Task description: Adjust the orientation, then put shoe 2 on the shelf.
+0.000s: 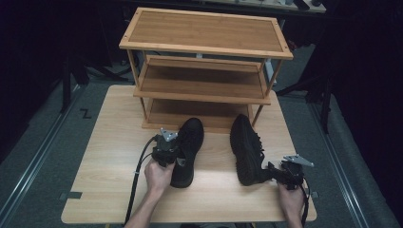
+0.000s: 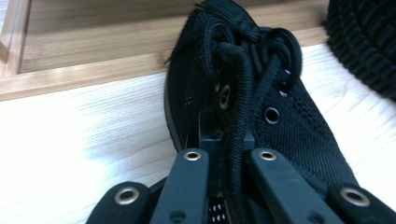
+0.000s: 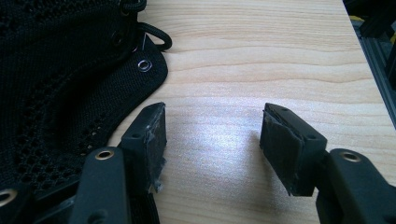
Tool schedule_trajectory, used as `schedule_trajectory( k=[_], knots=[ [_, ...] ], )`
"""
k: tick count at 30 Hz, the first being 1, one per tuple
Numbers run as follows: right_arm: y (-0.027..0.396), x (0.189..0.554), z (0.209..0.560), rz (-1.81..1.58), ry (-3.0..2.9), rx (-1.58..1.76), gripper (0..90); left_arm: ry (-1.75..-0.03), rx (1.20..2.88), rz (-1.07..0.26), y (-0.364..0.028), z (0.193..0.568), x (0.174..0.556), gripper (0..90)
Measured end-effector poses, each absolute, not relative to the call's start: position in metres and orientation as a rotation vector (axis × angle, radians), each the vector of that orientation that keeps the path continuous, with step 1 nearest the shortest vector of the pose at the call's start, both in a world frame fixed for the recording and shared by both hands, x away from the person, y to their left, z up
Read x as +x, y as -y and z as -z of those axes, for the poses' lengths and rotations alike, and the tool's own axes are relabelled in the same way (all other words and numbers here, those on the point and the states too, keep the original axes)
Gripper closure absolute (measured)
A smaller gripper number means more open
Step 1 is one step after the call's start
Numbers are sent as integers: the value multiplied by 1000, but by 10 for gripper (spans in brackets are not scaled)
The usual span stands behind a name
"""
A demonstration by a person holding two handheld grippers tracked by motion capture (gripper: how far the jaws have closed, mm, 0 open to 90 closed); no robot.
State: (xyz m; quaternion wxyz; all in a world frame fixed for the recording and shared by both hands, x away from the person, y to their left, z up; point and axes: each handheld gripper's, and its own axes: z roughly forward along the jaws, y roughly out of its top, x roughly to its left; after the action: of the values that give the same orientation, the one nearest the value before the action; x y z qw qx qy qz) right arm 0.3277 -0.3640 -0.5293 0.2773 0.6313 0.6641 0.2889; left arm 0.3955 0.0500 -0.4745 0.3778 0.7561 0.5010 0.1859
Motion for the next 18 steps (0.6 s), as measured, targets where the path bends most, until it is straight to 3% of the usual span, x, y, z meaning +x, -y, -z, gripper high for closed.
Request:
schedule_trajectory(
  k=[18],
  knots=[
    [364, 328, 529, -768, -1787, 1696, 409, -1243, 1874, -439, -58, 458, 399, 884]
  ],
)
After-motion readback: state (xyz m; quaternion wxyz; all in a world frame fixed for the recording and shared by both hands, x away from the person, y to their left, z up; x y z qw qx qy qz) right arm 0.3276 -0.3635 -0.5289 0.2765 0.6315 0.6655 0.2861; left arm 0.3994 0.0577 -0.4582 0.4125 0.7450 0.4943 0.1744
